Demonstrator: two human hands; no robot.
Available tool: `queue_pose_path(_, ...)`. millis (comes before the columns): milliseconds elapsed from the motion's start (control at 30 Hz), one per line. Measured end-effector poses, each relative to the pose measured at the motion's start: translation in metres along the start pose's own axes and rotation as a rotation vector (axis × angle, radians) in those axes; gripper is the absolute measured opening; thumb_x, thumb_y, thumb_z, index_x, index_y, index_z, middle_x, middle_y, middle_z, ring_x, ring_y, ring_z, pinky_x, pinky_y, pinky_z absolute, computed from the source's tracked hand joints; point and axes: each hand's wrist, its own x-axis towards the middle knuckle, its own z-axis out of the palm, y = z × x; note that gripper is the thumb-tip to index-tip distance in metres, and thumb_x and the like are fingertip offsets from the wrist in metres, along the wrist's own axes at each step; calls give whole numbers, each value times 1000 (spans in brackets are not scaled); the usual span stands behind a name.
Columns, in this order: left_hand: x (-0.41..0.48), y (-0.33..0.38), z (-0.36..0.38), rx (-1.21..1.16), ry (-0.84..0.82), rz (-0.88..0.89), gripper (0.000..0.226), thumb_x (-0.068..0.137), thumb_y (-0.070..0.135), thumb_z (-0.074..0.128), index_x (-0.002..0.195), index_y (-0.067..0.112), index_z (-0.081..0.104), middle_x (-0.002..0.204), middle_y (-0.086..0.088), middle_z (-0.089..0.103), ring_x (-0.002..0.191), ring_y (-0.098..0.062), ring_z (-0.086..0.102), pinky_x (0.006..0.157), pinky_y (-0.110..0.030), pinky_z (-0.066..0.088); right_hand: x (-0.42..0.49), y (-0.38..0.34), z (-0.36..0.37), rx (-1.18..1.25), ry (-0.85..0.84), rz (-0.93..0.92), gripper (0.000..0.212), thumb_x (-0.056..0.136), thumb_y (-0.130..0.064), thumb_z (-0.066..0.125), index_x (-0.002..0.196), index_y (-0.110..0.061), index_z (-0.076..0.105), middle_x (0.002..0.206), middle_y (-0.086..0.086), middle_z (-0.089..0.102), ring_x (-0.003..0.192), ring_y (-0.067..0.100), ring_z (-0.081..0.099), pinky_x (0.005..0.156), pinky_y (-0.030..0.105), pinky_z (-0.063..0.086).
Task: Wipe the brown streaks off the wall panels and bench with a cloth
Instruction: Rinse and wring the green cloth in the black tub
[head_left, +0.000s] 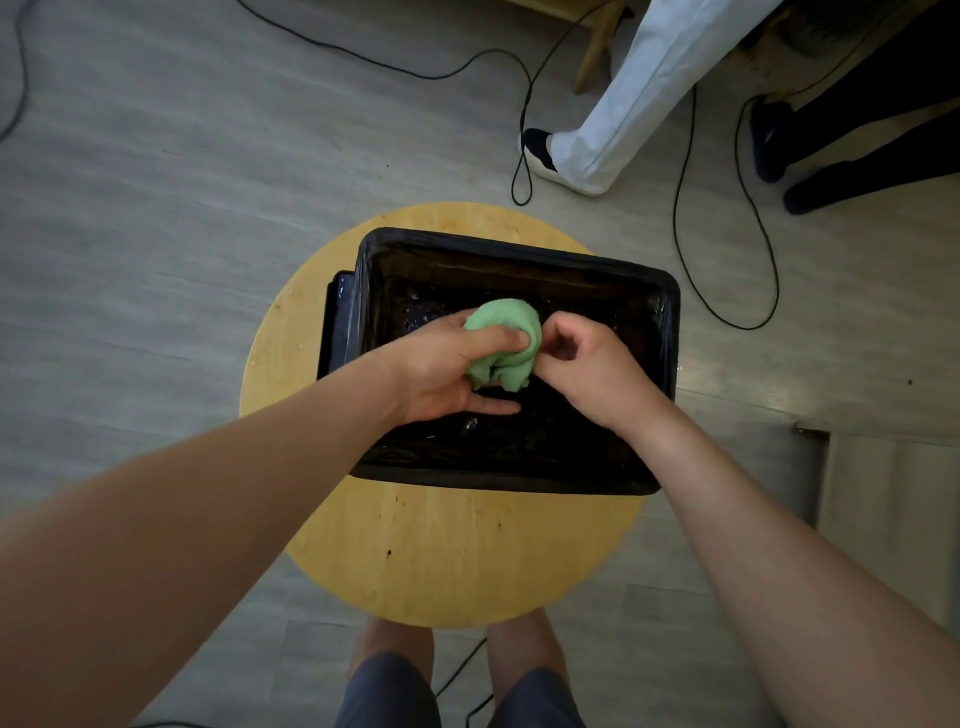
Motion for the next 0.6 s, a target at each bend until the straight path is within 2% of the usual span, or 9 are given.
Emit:
queue_pose_path(67,-3,6,0,121,-40,-21,43,89,8,77,130,7,64,128,-14,66,117,-25,67,95,-47,59,-4,-1,-2,-43,-47,-14,10,92,-16,75,89,-17,66,81,-1,68,71,2,61,67,21,51)
queue_pose_path(133,-4,11,-2,314,-61,-34,44,83,8,83,124,6,67,116,-10,71,106,-19,71,92,-35,59,-8,1,-4,-95,-68,-18,14,90,-20,77,97,-23,65,91,-5,69,81,6,65,72,27,56)
queue_pose_path(233,-2,14,-3,535,-66,-16,44,79,13,88,119,7,69,106,-7,72,94,-16,70,84,-27,58,-15,1,-5,-107,-105,-67,36,89,-21,78,116,-29,56,108,-11,64,94,8,66,79,32,59)
queue_pose_path(367,1,21,-1,547,-30,48,49,77,11,89,120,7,67,102,-7,72,90,-18,68,75,-29,56,-21,0,0,-47,-98,-144,60,93,-21,76,142,-29,42,113,-11,67,101,8,68,87,32,60)
queue_pose_path(467,3,26,3,587,86,64,80,71,17,94,136,15,48,115,-8,68,101,-21,71,81,-35,62,-21,-1,0,-33,-52,-175,67,95,-18,74,149,-31,36,106,-9,71,103,5,69,91,27,58)
queue_pose_path(533,5,25,4,584,170,43,99,68,16,96,143,28,32,121,-9,63,105,-23,71,89,-41,63,-20,-2,-1,-47,-46,-187,63,96,-17,72,148,-30,38,104,-8,73,103,4,69,93,25,56)
queue_pose_path(600,6,24,3,565,130,30,95,70,13,94,139,34,32,120,-9,64,104,-23,72,90,-40,62,-18,-3,-2,-57,-66,-185,51,97,-15,70,140,-27,44,103,-9,74,102,4,70,93,27,57)
